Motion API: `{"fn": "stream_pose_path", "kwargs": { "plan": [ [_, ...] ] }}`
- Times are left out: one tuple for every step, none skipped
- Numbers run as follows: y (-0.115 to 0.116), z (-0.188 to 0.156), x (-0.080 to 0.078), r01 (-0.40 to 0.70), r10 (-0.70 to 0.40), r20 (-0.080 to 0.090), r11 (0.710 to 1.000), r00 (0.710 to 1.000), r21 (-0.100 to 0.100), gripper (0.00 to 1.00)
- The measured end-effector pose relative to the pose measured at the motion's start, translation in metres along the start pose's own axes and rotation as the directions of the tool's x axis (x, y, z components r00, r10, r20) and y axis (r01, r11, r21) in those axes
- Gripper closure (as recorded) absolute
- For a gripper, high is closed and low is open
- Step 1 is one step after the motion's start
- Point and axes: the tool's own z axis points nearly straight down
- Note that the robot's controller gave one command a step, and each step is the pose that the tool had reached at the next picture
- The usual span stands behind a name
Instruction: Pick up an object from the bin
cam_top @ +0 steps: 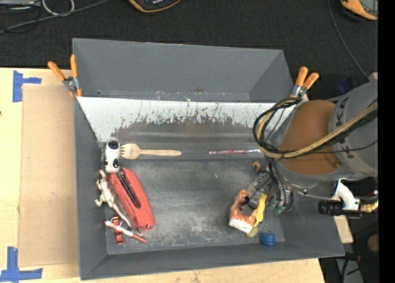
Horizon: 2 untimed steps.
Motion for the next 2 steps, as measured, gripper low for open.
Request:
{"fn": "stream_pose_path", "kwargs": {
  "plan": [
    [0.001, -0.041, -0.002, 0.001, -0.001, 0.009, 1.000, 1.000, -0.004, 1.00],
    [0.001, -0.078, -0.001, 0.003, -0.003, 0.004, 1.000, 1.000, -0.002, 1.00]
  ]
}}
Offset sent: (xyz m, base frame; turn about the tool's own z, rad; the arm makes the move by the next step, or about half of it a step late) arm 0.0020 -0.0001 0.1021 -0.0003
